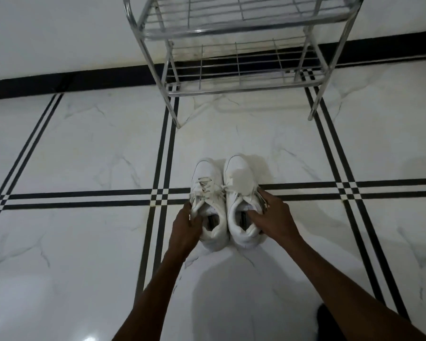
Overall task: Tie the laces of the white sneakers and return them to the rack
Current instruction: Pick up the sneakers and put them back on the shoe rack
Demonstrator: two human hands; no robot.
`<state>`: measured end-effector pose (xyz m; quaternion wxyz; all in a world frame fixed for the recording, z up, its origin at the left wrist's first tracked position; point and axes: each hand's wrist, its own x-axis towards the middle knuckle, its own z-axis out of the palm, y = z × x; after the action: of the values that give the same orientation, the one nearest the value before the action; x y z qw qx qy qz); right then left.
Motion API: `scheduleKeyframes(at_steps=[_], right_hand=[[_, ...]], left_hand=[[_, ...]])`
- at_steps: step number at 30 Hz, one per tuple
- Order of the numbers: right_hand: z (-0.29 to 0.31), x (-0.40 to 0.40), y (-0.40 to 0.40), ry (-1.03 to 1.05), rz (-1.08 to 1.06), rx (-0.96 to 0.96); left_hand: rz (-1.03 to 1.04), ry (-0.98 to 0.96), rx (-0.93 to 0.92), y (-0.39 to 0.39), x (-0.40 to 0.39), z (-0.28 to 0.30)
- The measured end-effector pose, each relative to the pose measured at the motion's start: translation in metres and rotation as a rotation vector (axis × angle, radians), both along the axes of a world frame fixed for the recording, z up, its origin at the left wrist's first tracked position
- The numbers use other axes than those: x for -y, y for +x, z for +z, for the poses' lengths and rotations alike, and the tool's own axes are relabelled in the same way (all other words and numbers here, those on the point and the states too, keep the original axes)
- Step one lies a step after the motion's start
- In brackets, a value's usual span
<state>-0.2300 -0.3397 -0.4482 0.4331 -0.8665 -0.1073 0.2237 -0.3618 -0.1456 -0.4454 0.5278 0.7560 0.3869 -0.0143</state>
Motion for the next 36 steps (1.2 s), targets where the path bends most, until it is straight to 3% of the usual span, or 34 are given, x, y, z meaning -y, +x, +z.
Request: scheduleKeyframes(at_steps=[8, 18, 25, 36], right_hand=[[0.135, 0.014, 0.061, 0.090, -0.021, 0.031], [0.321, 0.025, 0.149, 0.120, -0.017, 0.030], [0.355, -0.025, 0.241, 0.037, 0.040, 0.042], [0.328, -0.122, 0.366, -0.021, 0.032, -0.021]], left_hand=[[-0.008, 0.154, 0.107, 0.071, 0.018, 0.143], [-0.021, 0.125, 0.095, 0.162, 0.019, 0.329], [-0.037, 0.120, 0.088, 0.251, -0.027, 0.355], [-0.085, 0.107, 0.017, 0.378, -0.122, 0.334]])
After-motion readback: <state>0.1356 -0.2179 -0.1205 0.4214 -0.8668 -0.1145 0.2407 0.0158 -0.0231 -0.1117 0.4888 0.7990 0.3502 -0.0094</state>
